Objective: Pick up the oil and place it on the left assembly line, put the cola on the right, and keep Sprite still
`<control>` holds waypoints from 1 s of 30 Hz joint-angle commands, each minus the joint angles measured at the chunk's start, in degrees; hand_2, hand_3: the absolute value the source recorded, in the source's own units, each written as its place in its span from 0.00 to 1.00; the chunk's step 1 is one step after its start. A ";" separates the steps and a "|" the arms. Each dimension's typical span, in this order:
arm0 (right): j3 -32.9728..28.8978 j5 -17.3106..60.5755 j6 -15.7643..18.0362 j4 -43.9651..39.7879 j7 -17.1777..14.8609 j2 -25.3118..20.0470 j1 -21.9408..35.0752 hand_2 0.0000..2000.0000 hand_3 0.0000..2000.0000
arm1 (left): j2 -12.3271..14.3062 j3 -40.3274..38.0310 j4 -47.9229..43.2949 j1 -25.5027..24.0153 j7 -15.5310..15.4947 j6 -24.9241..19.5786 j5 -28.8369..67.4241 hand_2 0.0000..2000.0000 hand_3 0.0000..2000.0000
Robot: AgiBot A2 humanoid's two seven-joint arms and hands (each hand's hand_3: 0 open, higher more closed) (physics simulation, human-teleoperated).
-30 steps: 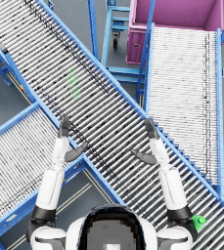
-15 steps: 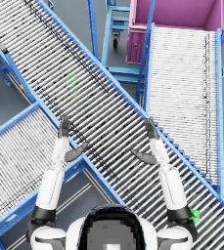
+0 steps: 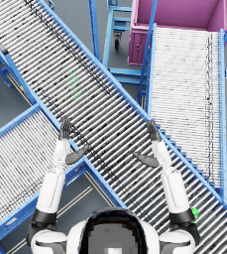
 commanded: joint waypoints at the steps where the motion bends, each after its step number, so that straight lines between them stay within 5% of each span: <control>1: 0.00 0.00 0.00 0.00 0.00 0.00 0.00 0.00 0.00 | 0.00 0.00 0.00 0.00 0.00 0.00 0.00 0.00 0.00; 30: 0.00 0.00 0.00 0.00 0.00 0.00 0.00 0.00 0.00 | 0.00 0.00 0.00 0.00 0.00 0.00 0.00 0.00 0.00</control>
